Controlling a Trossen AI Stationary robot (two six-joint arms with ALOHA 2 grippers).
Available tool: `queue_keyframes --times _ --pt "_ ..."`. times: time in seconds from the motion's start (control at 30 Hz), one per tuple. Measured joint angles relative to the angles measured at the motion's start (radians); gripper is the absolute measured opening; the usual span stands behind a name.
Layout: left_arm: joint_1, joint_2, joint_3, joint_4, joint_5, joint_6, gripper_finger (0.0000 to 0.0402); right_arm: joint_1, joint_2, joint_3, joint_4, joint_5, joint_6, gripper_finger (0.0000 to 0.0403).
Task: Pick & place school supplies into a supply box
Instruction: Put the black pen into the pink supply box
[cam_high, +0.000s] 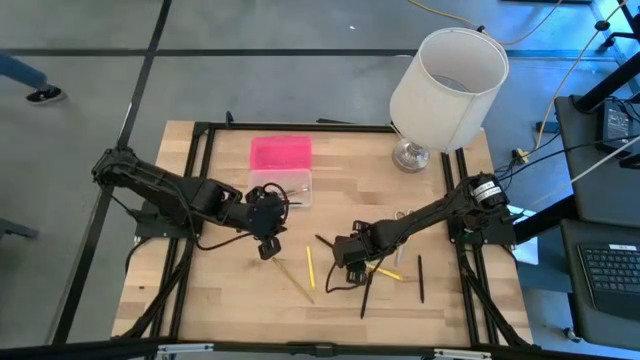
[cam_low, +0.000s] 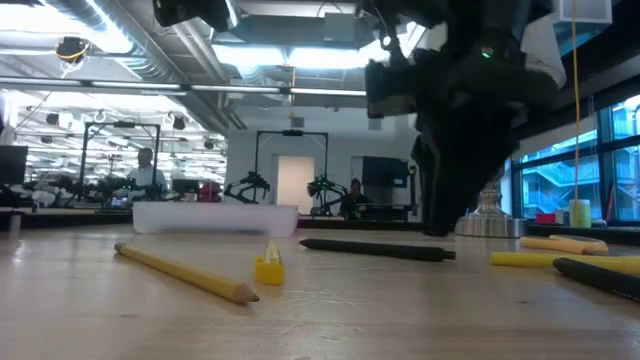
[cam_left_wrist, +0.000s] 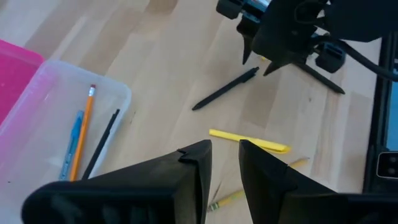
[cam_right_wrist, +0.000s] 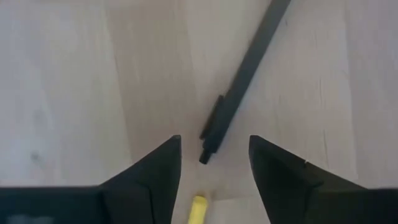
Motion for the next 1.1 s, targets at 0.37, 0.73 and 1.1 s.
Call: queue_keyframes --times 0.37,0.73,1.1 --pt "0.000 0.000 0.000 0.000 -0.017 0.002 0.0075 0.012 0.000 -0.011 0.031 0.034 0.026 0.0193" --pt "0.000 0.000 0.000 0.000 -0.014 0.003 0.0075 0.012 0.056 -0.009 0.055 0.017 0.054 0.0193" --pt "0.000 0.000 0.000 0.000 -0.013 0.003 0.0075 0.001 0.077 -0.007 0.039 -0.018 0.131 0.0121"
